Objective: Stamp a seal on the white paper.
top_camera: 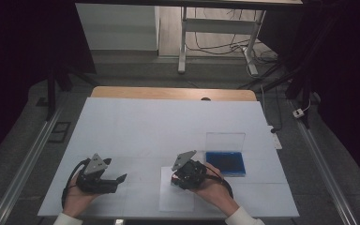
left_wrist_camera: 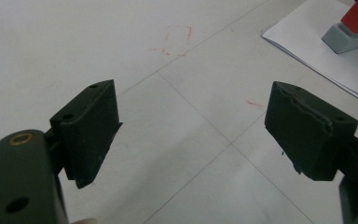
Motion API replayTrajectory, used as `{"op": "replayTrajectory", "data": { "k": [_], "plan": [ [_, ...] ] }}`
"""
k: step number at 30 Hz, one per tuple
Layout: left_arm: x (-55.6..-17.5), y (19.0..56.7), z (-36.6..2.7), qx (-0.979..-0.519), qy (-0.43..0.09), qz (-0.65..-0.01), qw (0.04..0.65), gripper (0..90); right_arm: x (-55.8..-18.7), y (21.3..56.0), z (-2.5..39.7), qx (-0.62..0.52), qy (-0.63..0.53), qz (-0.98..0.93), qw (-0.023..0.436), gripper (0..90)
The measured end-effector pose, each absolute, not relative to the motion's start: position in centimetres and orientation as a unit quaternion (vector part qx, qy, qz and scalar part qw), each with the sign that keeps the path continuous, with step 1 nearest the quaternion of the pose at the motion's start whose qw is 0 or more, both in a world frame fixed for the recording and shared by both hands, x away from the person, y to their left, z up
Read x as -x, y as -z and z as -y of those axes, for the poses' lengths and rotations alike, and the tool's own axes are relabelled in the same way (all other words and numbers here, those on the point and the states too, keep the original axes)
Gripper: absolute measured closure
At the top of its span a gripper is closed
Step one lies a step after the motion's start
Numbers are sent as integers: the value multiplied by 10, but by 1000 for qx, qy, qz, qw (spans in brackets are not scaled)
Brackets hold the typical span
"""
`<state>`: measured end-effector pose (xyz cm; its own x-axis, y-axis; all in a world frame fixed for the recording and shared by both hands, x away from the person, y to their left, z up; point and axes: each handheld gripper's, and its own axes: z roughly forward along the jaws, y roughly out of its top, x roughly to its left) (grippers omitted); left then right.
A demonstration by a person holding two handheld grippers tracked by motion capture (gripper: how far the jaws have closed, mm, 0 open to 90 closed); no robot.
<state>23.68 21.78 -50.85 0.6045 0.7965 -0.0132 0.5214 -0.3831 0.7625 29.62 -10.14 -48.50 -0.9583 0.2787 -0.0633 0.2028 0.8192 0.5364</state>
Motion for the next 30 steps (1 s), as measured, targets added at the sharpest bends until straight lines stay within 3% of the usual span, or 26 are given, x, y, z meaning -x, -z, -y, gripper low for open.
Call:
{"op": "replayTrajectory", "data": {
  "k": [30],
  "plan": [
    [-236, 508, -217, -812, -181, -407, 378, 184, -293, 489, 96, -121, -248, -957, 84, 710]
  ]
}}
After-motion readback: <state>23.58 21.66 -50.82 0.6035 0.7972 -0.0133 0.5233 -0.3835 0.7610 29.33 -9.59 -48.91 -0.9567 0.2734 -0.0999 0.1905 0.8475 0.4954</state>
